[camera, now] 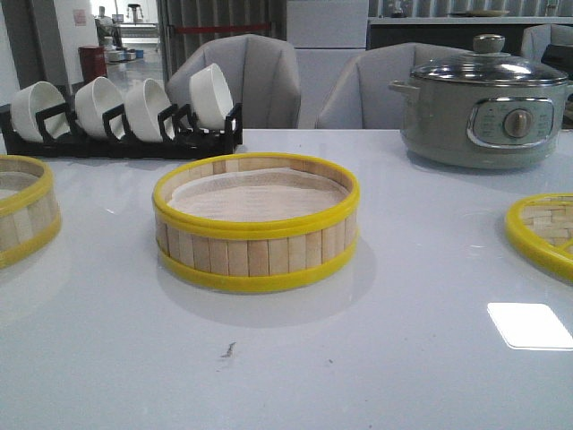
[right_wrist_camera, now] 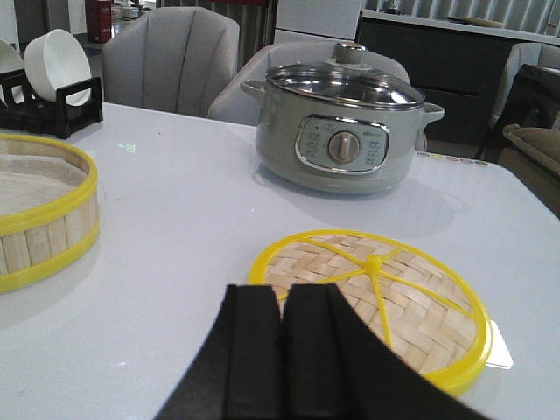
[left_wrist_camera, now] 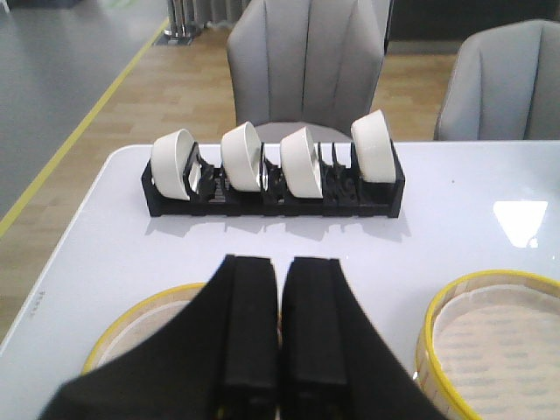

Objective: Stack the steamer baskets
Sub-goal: 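Lower the left gripper over the steamer basket nearest the left arm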

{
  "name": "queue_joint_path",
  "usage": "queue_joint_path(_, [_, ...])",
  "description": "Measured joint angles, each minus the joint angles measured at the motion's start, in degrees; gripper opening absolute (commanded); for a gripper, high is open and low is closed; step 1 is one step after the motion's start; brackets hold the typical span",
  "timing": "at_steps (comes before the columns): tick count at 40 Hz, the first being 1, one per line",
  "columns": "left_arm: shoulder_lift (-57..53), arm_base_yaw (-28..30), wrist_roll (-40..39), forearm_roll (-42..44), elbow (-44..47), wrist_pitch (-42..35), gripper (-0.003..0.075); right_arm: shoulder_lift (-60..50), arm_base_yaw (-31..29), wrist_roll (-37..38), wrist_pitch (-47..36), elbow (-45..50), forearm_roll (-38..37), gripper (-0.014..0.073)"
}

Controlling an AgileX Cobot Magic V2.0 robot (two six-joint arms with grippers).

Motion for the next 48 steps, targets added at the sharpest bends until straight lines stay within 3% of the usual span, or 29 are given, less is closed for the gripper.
queue_joint_path(5, [6.2, 0.0, 0.0, 0.9, -6.1, 6.4, 0.0094, 0.0, 0.0, 0.0, 0.0, 0.0, 0.0, 0.0035])
queue_joint_path(12, [9.2, 0.0, 0.0, 1.6, -6.7, 10.7, 0.0094, 0.0, 0.0, 0.0, 0.0, 0.0, 0.0, 0.0035])
queue_joint_path(48, [14.7, 0.0, 0.0, 2.3, -6.9, 10.6, 0.0094, 0.0, 0.0, 0.0, 0.0, 0.0, 0.0, 0.0035])
